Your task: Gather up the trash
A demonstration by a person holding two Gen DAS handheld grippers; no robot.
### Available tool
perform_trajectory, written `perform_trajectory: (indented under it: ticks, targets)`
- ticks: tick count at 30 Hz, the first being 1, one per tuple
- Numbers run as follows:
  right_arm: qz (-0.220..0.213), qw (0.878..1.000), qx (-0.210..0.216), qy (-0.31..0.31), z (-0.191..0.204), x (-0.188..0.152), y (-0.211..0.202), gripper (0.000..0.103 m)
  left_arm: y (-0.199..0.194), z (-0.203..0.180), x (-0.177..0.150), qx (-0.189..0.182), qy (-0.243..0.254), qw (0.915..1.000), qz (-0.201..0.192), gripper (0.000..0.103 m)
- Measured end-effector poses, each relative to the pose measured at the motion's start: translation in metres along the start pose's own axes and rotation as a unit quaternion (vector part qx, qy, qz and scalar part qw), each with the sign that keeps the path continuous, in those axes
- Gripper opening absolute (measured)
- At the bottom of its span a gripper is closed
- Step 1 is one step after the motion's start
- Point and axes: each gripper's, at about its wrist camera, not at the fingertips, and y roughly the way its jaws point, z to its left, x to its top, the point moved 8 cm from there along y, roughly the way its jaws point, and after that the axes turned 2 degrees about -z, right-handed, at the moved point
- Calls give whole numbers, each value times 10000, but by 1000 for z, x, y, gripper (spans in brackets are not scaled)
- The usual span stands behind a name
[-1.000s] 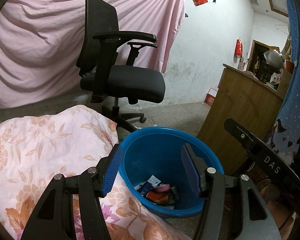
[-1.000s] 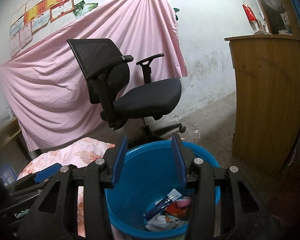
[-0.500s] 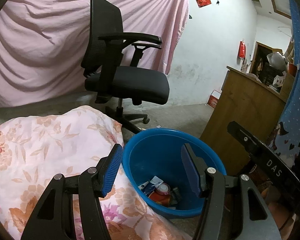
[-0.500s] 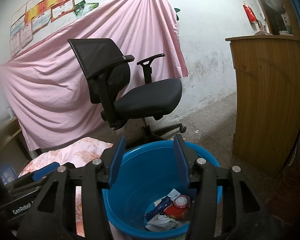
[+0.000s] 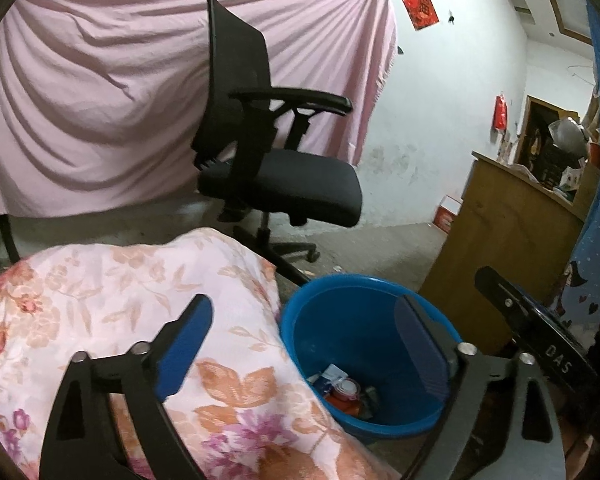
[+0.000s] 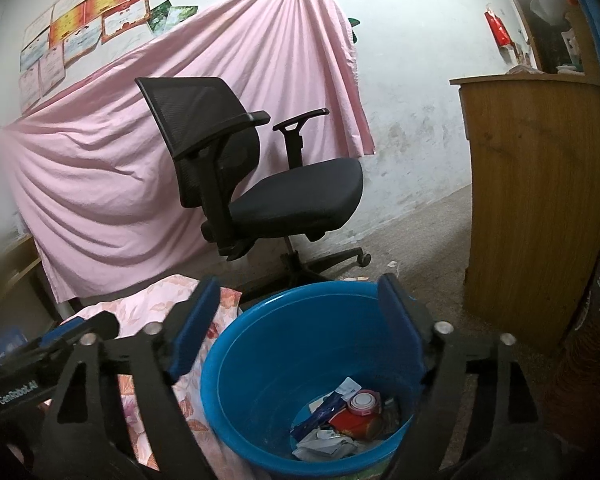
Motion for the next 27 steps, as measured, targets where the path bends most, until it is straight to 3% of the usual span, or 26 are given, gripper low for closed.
perform_trajectory:
  ticks: [4, 10, 27]
  targets:
    - [28, 9999, -120, -36, 1, -2, 1, 103, -9, 14, 4, 171, -223, 9993, -256, 99]
    - [119, 9998, -132, -102, 6, -9, 2, 103, -15, 34, 9, 355, -436, 9979, -320, 99]
    - [-57, 9990, -136, -415, 25, -16, -23, 103, -41, 48, -2, 674, 201, 9960, -543, 99]
